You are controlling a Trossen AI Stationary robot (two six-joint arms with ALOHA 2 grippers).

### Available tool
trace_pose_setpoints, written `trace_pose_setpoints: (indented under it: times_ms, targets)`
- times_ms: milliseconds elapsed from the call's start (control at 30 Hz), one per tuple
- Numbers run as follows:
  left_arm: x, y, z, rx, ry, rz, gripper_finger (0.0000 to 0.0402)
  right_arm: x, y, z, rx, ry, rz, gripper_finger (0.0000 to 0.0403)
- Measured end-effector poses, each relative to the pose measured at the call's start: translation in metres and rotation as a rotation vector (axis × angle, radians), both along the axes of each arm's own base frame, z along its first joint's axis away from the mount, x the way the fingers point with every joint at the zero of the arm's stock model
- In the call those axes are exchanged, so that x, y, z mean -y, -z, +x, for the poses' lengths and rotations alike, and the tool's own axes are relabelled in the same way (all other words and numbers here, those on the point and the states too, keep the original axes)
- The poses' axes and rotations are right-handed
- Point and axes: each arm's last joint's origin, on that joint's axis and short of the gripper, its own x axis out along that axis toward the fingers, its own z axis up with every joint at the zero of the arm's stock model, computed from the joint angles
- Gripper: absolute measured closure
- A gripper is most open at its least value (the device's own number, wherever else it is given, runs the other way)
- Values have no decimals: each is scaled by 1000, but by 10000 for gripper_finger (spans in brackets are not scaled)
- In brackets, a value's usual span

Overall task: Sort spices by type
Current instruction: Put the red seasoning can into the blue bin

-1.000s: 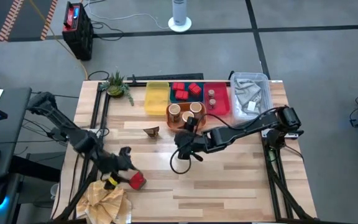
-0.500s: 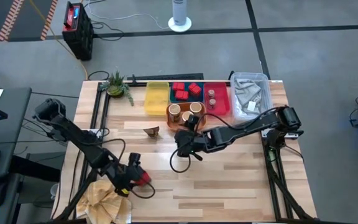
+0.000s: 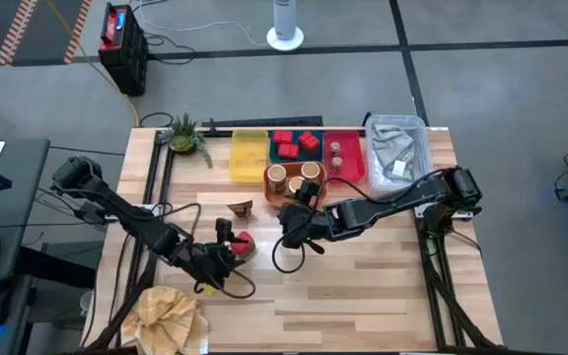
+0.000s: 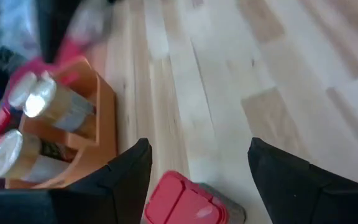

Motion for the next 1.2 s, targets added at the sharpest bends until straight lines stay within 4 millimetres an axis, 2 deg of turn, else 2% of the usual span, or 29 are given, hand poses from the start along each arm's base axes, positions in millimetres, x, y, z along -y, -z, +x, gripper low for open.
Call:
trace_pose_setpoints:
  times_ms: [100, 333, 467, 633, 700, 900, 967, 1200]
  targets:
    - [-4, -17, -11, 54, 13, -35, 148, -4, -2, 1, 0, -65, 17, 103]
    - [-27, -54, -51, 148, -68, -253, 149, -12, 5, 22, 67, -384, 170, 103]
    - [-39, -68, -70, 204, -104, -372, 149, -12, 6, 33, 100, -459, 146, 98]
    - [-45, -66, -79, 190, -120, -382, 149, -13, 32, 57, 29, -528, 155, 72]
    - [-46, -66, -80, 182, -120, -375, 149, -11, 34, 71, 37, -534, 147, 57]
    - [-47, -64, -82, 165, -120, -364, 149, -3, 37, 102, -80, -566, 177, 19]
    - [-47, -64, -82, 156, -120, -355, 149, 2, 35, 112, -93, -609, 215, 15]
    - [-48, -62, -84, 133, -115, -326, 149, 16, 54, 136, -212, -674, 234, 14]
